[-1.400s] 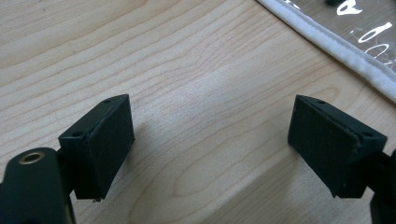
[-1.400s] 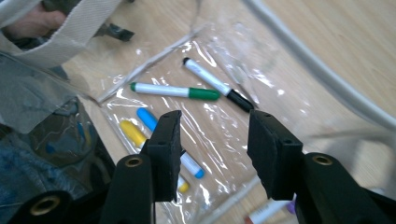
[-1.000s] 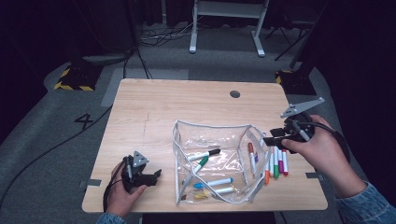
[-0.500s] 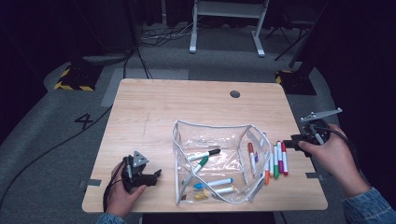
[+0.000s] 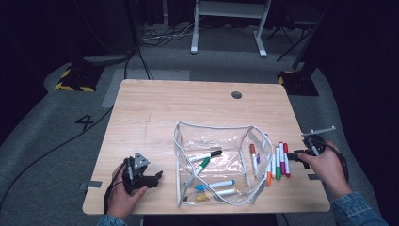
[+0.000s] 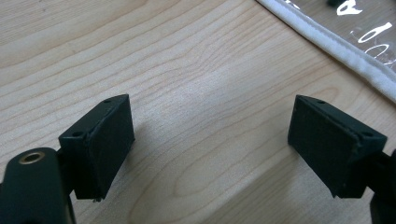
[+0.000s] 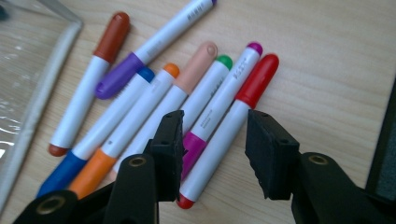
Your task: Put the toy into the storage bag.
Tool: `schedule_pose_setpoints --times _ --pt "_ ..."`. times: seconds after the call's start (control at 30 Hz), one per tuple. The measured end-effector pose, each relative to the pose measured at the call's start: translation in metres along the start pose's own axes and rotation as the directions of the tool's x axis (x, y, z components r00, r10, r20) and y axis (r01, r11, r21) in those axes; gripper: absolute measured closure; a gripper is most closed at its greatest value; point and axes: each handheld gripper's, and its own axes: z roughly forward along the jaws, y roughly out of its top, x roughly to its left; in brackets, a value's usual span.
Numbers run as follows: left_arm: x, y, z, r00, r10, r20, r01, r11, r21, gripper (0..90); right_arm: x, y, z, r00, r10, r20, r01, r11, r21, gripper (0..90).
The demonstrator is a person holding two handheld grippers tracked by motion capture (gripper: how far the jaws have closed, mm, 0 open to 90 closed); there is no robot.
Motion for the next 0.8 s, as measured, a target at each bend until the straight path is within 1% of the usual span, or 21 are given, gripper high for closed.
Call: schedule_pose_setpoints --times 0.1,0.2,0.27,0.33,0.37,0.4,0.43,0.47,0.5,0.57,0.67,0.8 --pt "0.000 0.000 0.000 1.0000 0.000 -0.001 0.000 1.0000 0.000 14.7 -0.004 -0.005 0.013 0.9999 0.010 0.002 -0.010 1.000 0.014 57.6" --pt "0.000 0.000 0.000 1.0000 0.001 0.000 -0.001 1.0000 -0.001 14.7 -0.008 -0.008 0.026 0.9997 0.020 0.014 -0.020 0.999 0.032 57.8" --pt "0.000 0.000 0.000 1.0000 0.000 0.000 0.000 1.0000 -0.001 14.7 -0.011 -0.009 0.033 0.9994 0.023 0.024 -0.024 0.999 0.040 58.2" --pt "0.000 0.000 0.000 1.0000 0.000 0.000 0.000 1.0000 -0.002 14.7 -0.014 -0.010 0.038 0.9988 0.038 0.031 -0.039 0.998 0.046 59.4" --pt "0.000 0.000 0.000 1.0000 -0.001 -0.001 0.001 1.0000 -0.002 14.7 -0.016 -0.010 0.040 0.9984 0.043 0.037 -0.045 0.998 0.051 61.9" --pt "0.000 0.000 0.000 1.0000 0.000 0.000 0.000 1.0000 0.000 14.7 -0.018 -0.011 0.042 0.9978 0.051 0.042 -0.053 0.997 0.056 67.0" --pt "0.000 0.000 0.000 1.0000 0.001 0.000 -0.001 1.0000 -0.001 14.7 -0.019 -0.011 0.042 0.9967 0.062 0.052 -0.065 0.997 0.048 71.6" --pt "0.000 0.000 0.000 1.0000 0.001 0.000 -0.001 1.0000 -0.002 14.7 -0.020 -0.010 0.042 0.9950 0.076 0.065 -0.079 0.996 0.050 75.8" --pt "0.000 0.000 0.000 1.0000 0.001 0.000 -0.001 1.0000 -0.001 14.7 -0.022 -0.011 0.041 0.9934 0.086 0.076 -0.090 0.995 0.052 76.8" --pt "0.000 0.000 0.000 1.0000 0.001 -0.001 -0.001 1.0000 -0.001 14.7 -0.025 -0.011 0.041 0.9894 0.115 0.089 -0.119 0.992 0.045 76.9" --pt "0.000 0.000 0.000 1.0000 0.000 0.000 0.000 1.0000 -0.002 14.7 -0.026 -0.012 0.039 0.9879 0.128 0.087 -0.133 0.990 0.047 77.0" --pt "0.000 0.000 0.000 1.0000 0.001 0.000 -0.001 1.0000 0.003 14.7 -0.025 -0.010 0.028 0.9903 0.118 0.074 -0.121 0.992 0.033 77.0"
